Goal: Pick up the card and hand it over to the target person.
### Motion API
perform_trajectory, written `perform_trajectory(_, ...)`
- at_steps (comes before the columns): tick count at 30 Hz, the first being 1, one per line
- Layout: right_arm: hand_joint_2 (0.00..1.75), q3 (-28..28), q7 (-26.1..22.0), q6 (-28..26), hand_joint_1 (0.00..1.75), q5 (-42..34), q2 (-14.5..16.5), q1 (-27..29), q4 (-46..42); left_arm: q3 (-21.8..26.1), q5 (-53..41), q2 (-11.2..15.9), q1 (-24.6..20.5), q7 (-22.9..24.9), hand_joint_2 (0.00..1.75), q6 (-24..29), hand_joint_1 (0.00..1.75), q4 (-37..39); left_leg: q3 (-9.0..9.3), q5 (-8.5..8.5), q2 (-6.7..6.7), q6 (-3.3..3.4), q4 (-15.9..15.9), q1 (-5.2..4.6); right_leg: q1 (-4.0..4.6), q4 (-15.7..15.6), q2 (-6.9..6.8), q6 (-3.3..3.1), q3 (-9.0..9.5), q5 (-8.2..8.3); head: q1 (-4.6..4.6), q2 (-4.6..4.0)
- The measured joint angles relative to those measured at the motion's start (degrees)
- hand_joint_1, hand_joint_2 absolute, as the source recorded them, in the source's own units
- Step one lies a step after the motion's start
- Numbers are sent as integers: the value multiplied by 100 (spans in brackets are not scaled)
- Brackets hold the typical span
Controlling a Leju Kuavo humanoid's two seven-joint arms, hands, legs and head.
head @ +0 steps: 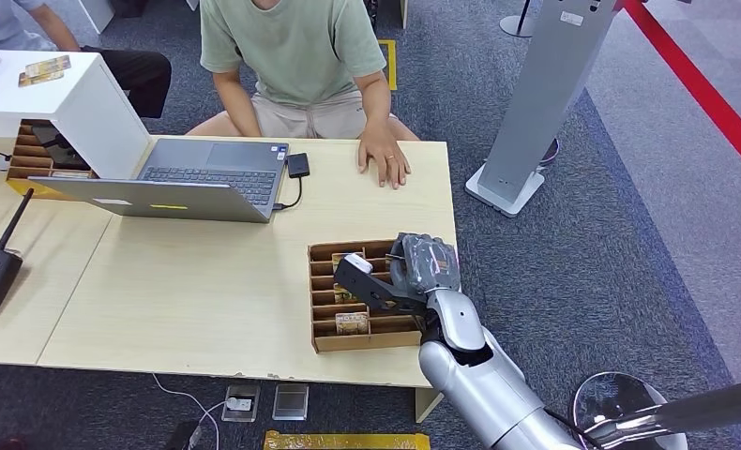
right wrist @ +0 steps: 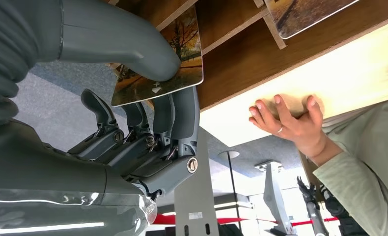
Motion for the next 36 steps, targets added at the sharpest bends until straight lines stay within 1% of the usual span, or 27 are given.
perform_trajectory(5, 175, 7, 117, 176, 150, 49, -360, 265, -1579, 7, 7, -36, 1, -31, 0, 18, 0, 8, -7, -3, -6, 1, 4, 0, 0, 3, -6, 2, -4, -4, 0, 0)
perform_trajectory(7, 175, -13, 146, 217, 150, 51, -459, 353, -2071, 36, 37, -37, 3, -41, 0, 23, 0, 11, -8, -4, -8, 1, 5, -1, -1, 4, -6, 3, -5, -6, 0, 0)
perform_trajectory(9, 175, -30, 159, 250, 150, 44, -516, 401, -2337, 48, 49, -35, 5, -46, 0, 22, 0, 12, -9, -5, -8, 1, 7, -1, -1, 6, -7, 2, -7, -7, 0, 0)
perform_trajectory(14, 175, -32, 127, 217, 150, 58, -537, 418, -2408, 58, 60, -35, 6, -45, 0, 27, 0, 15, -8, -3, -6, 0, 5, 0, 0, 5, -8, 0, -8, -4, 0, 0)
perform_trajectory(15, 175, -37, 98, 182, 150, 74, -561, 439, -2526, 72, 74, -38, 6, -43, 0, 35, 0, 16, -8, -2, -6, -1, 4, 0, 0, 4, -7, 0, -8, -3, 0, 0)
perform_trajectory(17, 175, -58, 97, 184, 150, 117, -664, 507, -3055, 113, 118, -45, 9, -32, 0, 49, 0, 21, -7, -2, -7, -1, 4, 0, 0, 3, -7, 1, -8, -3, 0, 0)
perform_trajectory(19, 175, -81, 177, 329, 150, 118, -779, 567, -3648, 146, 155, -52, 14, -26, 0, 57, 0, 23, -11, -4, -8, 0, 7, 0, 0, 6, -9, 1, -11, -5, 0, 0)
perform_trajectory(21, 175, -89, 215, 462, 150, 22, -824, 567, -3899, 155, 166, -61, 15, -26, 0, 63, 0, 24, -13, -7, -10, 0, 10, -1, -1, 8, -9, 2, -12, -8, 0, 0)
perform_trajectory(22, 175, -82, 221, 522, 150, -58, -812, 526, -3846, 148, 162, -63, 14, -22, 0, 54, 0, 22, -11, -7, -11, 0, 9, -1, -2, 7, -8, 3, -10, -9, 0, 0)
perform_trajectory(23, 175, -71, 201, 551, 150, -188, -759, 437, -3634, 127, 143, -66, 13, -14, 0, 40, 0, 20, -10, -7, -10, 0, 8, -1, -2, 6, -7, 3, -9, -8, 0, 0)
perform_trajectory(24, 175, -38, 177, 572, 150, -290, -671, 280, -3244, 95, 114, -66, 11, -10, 0, 26, 0, 18, -7, -6, -8, 0, 5, -2, -2, 5, -6, 2, -7, -7, 0, 0)
perform_trajectory(26, 175, -28, -29, 469, 150, -631, -383, -129, -2133, 11, 33, -55, 5, -14, 0, -4, 0, 11, -2, -2, 3, -1, 1, -2, -2, 2, 5, 1, -6, -1, 0, 0)
perform_trajectory(30, 175, 78, -713, 48, 150, -1254, 333, -1449, 1082, -207, -175, 31, -8, -65, 0, -42, 0, -4, 4, 3, 42, -5, -4, -5, -5, 8, 45, -3, -14, 14, 0, 0)
perform_trajectory(31, 175, 89, -914, -44, 150, -1391, 469, -1764, 1844, -249, -216, 61, -12, -91, 0, -56, 0, -4, 5, 6, 50, -6, -6, -5, -5, 9, 53, -4, -15, 17, 0, 0)
perform_trajectory(32, 175, 116, -1033, -93, 150, -1441, 556, -2004, 2403, -270, -238, 85, -13, -111, 0, -74, 0, -4, 8, 9, 54, -8, -10, -5, -6, 8, 59, -4, -15, 22, 0, 0)
perform_trajectory(33, 175, 117, -1149, -128, 150, -1495, 614, -2155, 2762, -282, -251, 101, -14, -126, 0, -88, 0, -1, 9, 12, 56, -9, -13, -6, -6, 8, 63, -5, -15, 25, 0, 0)
perform_trajectory(34, 175, 126, -1205, -136, 150, -1515, 636, -2224, 2923, -285, -255, 107, -15, -131, 0, -95, 0, 2, 11, 15, 55, -10, -16, -5, -6, 7, 63, -5, -13, 27, 0, 0)
perform_trajectory(36, 175, 83, -1156, -59, 150, -1616, 643, -2381, 3199, -291, -266, 101, -44, -141, 0, -118, 0, 2, 9, 15, 37, -12, -15, -3, -4, 7, 44, -5, -7, 20, 0, 0)
